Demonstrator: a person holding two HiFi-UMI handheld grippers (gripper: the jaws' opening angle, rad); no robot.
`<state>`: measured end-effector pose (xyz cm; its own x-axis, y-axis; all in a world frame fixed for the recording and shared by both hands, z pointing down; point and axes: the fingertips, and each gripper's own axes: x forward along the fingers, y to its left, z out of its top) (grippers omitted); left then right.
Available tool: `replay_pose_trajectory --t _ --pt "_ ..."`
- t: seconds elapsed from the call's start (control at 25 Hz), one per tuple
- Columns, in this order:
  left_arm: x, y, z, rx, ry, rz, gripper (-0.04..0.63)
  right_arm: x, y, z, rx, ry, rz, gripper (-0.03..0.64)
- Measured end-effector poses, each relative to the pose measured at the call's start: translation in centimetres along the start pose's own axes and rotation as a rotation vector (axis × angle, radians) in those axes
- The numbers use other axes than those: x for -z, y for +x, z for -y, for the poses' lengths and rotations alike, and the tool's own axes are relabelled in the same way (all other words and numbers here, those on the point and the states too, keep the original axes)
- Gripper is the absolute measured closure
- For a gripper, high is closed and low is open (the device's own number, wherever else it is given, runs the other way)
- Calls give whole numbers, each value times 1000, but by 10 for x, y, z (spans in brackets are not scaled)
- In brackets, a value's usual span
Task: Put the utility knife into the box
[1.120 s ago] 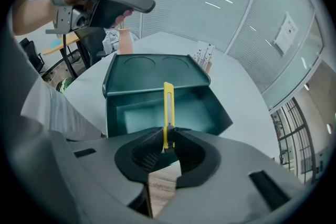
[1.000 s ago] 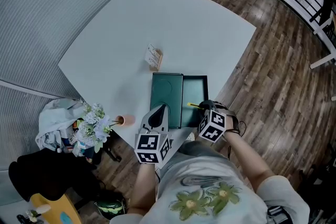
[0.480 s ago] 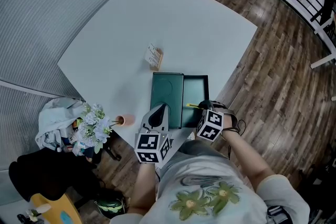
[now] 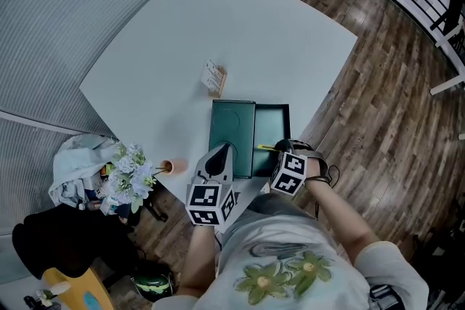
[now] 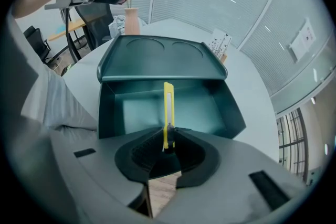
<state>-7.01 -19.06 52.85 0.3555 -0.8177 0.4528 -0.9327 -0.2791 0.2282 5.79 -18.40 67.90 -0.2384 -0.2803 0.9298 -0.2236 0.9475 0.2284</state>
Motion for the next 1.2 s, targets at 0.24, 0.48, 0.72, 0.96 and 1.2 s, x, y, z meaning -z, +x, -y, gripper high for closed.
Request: replay_pose_trajectory --t 0.24,0.48,0.72,0.96,1.2 --pt "1 2 -1 4 -1 -2 594 3 6 -3 -9 -1 -10 546" --pt "1 1 -2 0 -1 -5 595 1 6 -4 -35 -11 -25 546" --pt "0 -1 -3 -4 -2 -5 594 3 12 -9 -65 -31 -51 546" --pt "1 -1 -6 -10 -4 -5 595 2 17 -11 -74 -50 -75 546" --pt "2 -3 -5 -11 -3 -5 594 4 20 -13 -70 -78 -104 546"
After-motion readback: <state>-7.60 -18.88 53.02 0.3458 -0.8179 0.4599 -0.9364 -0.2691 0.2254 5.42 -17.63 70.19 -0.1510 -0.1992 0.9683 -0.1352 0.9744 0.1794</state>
